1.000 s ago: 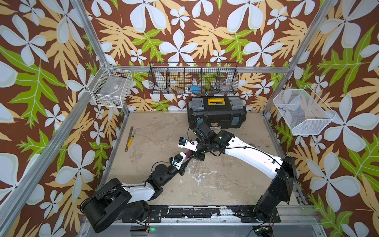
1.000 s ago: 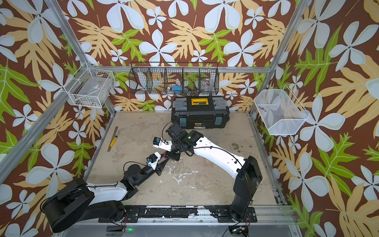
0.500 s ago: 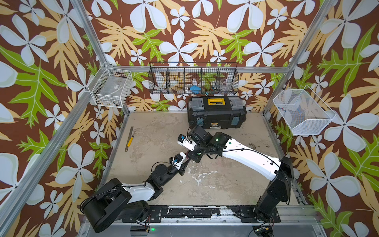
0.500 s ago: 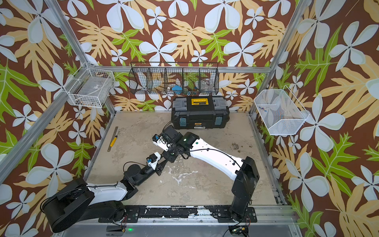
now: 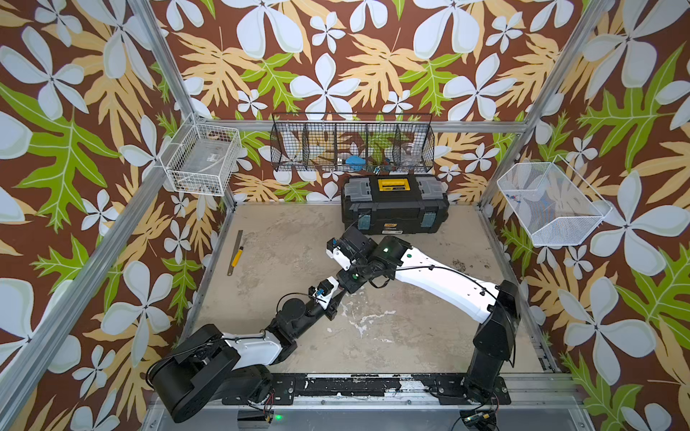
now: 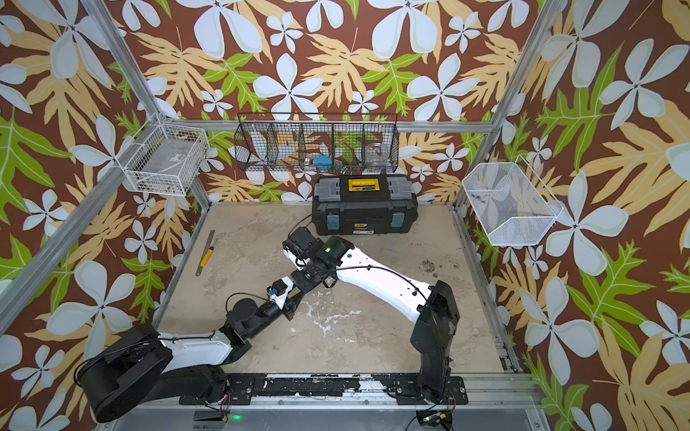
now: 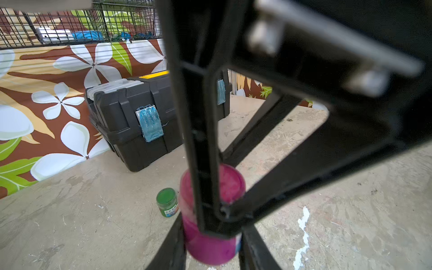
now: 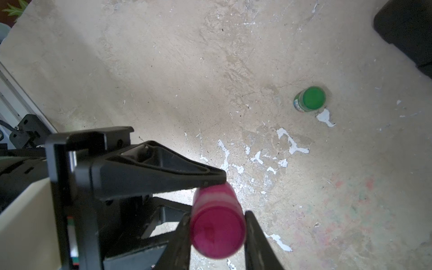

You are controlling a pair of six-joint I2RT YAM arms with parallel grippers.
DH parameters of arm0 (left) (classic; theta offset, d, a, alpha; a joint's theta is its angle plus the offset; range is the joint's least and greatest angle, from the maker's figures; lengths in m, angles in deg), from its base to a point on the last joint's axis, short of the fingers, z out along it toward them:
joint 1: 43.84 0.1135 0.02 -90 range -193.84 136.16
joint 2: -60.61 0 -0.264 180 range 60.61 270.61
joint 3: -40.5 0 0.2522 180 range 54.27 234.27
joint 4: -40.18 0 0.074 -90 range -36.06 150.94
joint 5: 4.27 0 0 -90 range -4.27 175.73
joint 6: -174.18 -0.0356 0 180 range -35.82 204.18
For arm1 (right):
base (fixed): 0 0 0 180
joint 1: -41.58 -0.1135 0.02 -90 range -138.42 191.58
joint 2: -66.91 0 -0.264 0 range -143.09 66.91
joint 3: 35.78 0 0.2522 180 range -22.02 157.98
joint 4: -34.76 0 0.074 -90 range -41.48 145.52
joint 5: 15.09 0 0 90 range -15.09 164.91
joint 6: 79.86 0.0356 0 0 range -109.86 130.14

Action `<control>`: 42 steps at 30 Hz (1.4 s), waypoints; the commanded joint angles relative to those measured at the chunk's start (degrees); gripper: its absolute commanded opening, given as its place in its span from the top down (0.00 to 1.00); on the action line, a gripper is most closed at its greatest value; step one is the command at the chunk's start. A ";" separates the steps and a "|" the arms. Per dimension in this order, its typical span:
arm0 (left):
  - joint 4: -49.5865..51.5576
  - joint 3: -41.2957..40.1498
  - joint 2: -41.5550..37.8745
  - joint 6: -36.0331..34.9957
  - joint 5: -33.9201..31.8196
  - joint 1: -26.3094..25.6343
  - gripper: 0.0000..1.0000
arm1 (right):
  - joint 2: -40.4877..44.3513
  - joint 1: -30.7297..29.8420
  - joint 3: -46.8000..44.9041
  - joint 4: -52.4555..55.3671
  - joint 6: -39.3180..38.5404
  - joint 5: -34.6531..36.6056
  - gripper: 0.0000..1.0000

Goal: Close the paint jar lid
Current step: Screw the lid onto the paint jar.

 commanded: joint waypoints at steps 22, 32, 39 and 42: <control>-3.82 0.41 -0.09 -0.32 1.69 -0.10 0.96 | 1.01 2.70 8.35 2.98 2.88 3.44 0.37; -3.82 0.34 -0.13 -0.23 1.78 -0.10 0.97 | 19.48 9.71 -17.52 -25.30 -31.59 -29.70 0.23; -3.84 0.39 -0.27 -0.23 1.71 -0.10 0.97 | 24.53 13.27 -29.65 -34.54 -48.42 -38.14 0.07; -3.86 0.32 -0.30 -0.41 1.61 -0.10 0.97 | 22.65 13.46 -29.41 -32.65 -53.59 -38.58 0.10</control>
